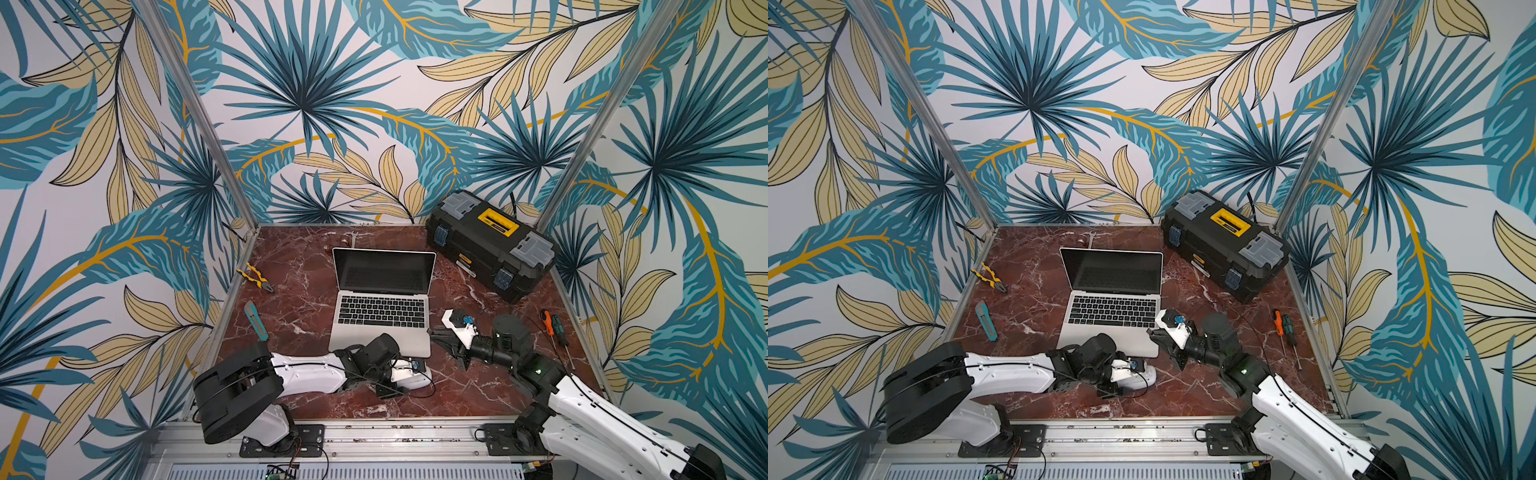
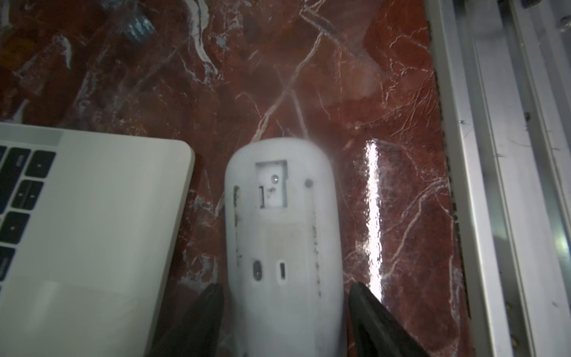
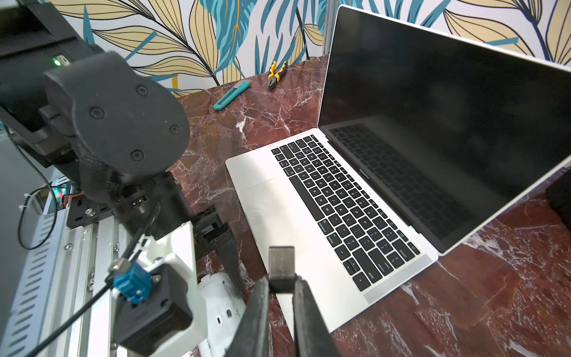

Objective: Remove the wireless mouse receiver from the laptop
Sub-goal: Adjust the mouse at the center of the board.

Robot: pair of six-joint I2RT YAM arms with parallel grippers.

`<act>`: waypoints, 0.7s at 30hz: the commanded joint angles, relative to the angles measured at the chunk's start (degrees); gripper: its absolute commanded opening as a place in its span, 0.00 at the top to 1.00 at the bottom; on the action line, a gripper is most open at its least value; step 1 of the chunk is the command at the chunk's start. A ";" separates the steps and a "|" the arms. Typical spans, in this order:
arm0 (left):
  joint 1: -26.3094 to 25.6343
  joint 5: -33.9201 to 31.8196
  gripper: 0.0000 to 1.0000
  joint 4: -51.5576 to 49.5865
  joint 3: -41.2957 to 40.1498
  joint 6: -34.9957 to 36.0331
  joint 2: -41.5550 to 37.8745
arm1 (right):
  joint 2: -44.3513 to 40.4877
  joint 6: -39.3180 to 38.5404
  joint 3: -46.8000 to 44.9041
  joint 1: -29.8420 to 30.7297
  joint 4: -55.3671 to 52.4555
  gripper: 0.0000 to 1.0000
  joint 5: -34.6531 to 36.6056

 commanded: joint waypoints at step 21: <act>-0.18 -0.17 0.17 32.95 -17.75 -6.52 -2.28 | 2.14 -4.53 1.84 0.20 -4.79 1.00 -1.65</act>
